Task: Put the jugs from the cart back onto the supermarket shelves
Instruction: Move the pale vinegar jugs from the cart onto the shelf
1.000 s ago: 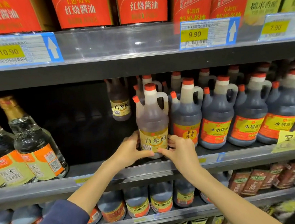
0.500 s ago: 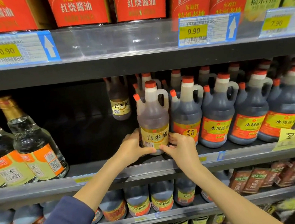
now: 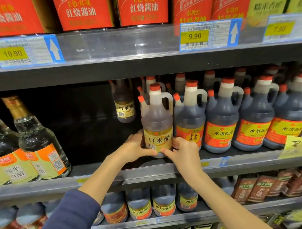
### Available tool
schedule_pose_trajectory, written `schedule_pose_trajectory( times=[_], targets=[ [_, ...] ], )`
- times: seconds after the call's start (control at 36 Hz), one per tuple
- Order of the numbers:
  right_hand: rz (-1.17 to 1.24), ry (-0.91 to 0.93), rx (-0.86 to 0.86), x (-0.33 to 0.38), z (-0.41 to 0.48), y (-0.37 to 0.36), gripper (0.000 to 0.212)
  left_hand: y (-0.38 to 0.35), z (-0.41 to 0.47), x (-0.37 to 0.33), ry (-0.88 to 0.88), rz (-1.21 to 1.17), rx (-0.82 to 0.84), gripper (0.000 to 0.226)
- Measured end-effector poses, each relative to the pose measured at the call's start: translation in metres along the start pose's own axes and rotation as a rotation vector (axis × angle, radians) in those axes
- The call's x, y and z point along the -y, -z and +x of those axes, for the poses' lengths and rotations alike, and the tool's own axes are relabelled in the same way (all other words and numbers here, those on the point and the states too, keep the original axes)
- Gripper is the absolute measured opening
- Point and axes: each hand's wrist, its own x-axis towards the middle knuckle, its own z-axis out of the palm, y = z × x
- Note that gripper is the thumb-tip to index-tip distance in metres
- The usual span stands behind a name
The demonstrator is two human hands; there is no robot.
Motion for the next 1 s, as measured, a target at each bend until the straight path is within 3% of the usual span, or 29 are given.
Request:
schedule_pose_trajectory(
  times=[0.19, 0.39, 0.47, 0.56, 0.67, 0.81, 1.0],
  targets=[
    [0.036, -0.011, 0.054, 0.006, 0.001, 0.01, 0.035, -0.003, -0.009, -0.011, 0.029, 0.045, -0.02, 0.078],
    [0.092, 0.019, 0.124, 0.007, 0.001, 0.034, 0.035, -0.014, -0.041, -0.032, 0.059, 0.152, -0.155, 0.076],
    [0.063, 0.118, 0.221, 0.01, -0.001, 0.043, 0.038, -0.014, -0.064, -0.036, 0.148, 0.347, -0.179, 0.084],
    [0.016, 0.249, 0.346, 0.012, -0.004, 0.051, 0.042, -0.012, -0.092, -0.037, 0.206, 0.466, -0.222, 0.078],
    [-0.033, 0.374, 0.512, 0.013, -0.01, 0.06, 0.036, -0.013, -0.134, -0.036, 0.284, 0.54, -0.239, 0.075],
    [-0.113, 0.508, 0.764, 0.021, -0.024, 0.074, 0.064, -0.033, -0.193, -0.039, 0.417, 0.618, -0.271, 0.074],
    [-0.129, 0.707, 0.895, 0.03, -0.076, 0.077, 0.061, -0.092, -0.292, -0.042, 0.668, 0.62, -0.23, 0.071]
  ],
)
